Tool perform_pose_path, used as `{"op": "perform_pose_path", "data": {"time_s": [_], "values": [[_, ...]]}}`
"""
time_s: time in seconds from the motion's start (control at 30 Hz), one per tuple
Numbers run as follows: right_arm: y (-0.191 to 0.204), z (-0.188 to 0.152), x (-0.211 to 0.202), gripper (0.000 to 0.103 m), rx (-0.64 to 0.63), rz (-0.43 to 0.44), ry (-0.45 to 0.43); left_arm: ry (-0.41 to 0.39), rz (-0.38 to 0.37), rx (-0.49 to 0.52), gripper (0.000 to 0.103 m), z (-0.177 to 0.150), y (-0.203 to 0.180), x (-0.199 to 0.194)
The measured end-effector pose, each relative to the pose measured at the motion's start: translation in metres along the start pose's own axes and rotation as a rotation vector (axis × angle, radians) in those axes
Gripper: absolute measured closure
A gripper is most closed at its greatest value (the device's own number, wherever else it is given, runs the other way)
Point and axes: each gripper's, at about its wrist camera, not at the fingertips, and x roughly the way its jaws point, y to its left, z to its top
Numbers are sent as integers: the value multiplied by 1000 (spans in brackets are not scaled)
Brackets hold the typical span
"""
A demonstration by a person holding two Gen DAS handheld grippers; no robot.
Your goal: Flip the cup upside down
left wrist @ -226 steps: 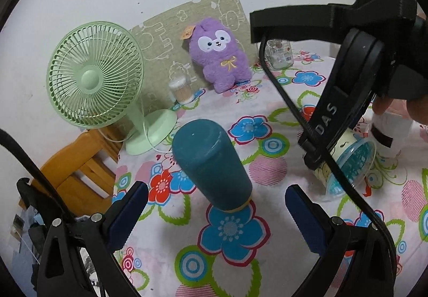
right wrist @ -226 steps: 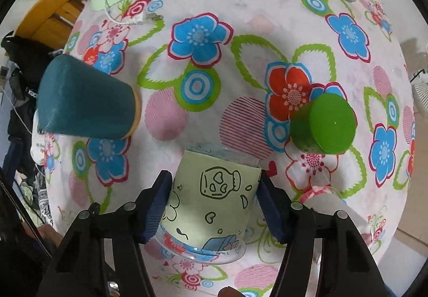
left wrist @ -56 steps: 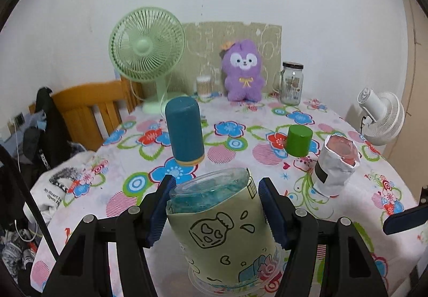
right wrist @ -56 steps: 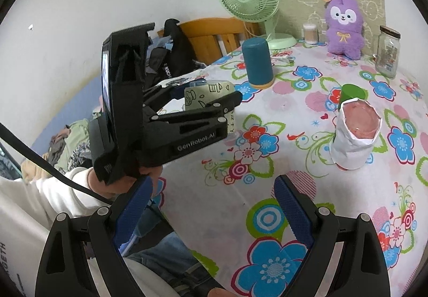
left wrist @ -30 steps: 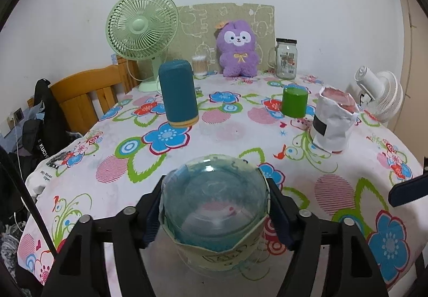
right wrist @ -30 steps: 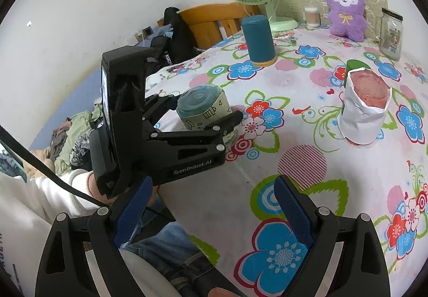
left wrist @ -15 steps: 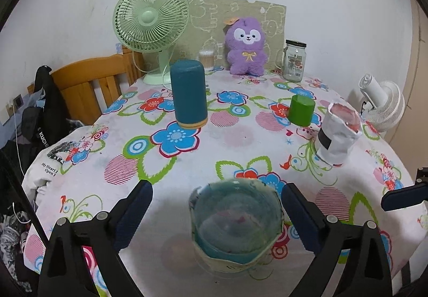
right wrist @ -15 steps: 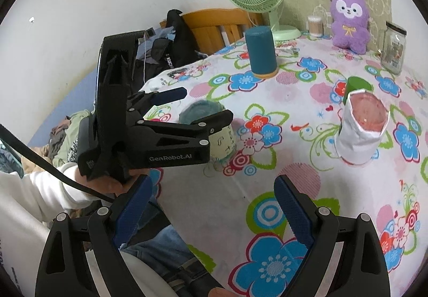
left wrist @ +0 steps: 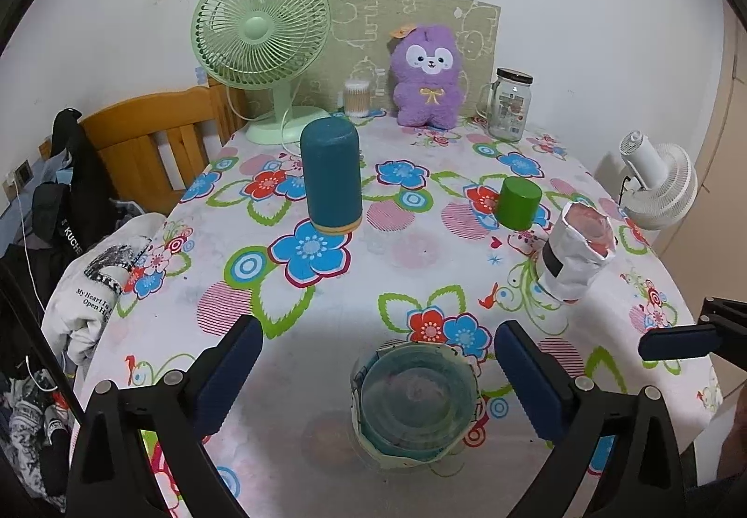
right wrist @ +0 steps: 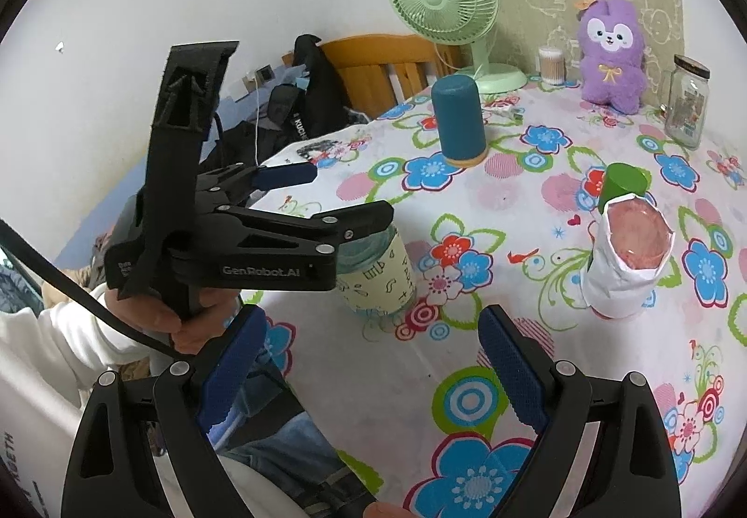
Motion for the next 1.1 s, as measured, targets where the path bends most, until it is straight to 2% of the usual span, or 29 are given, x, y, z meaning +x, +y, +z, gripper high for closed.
{"op": "perform_pose_path", "data": {"time_s": [0.33, 0.57, 0.87, 1.1], "values": [[3, 15, -9, 9, 14, -20, -42, 13, -8, -17, 2, 17, 9, -13], [15, 28, -23, 9, -20, -99, -96, -20, -7, -15, 2, 29, 10, -30], [34, 40, -39, 9, -59, -216, -179, -116, 15, -45, 2, 43, 15, -52], [39, 47, -49, 9, -47, -261, -220, -193, 27, -90, 1, 55, 27, -70]]}}
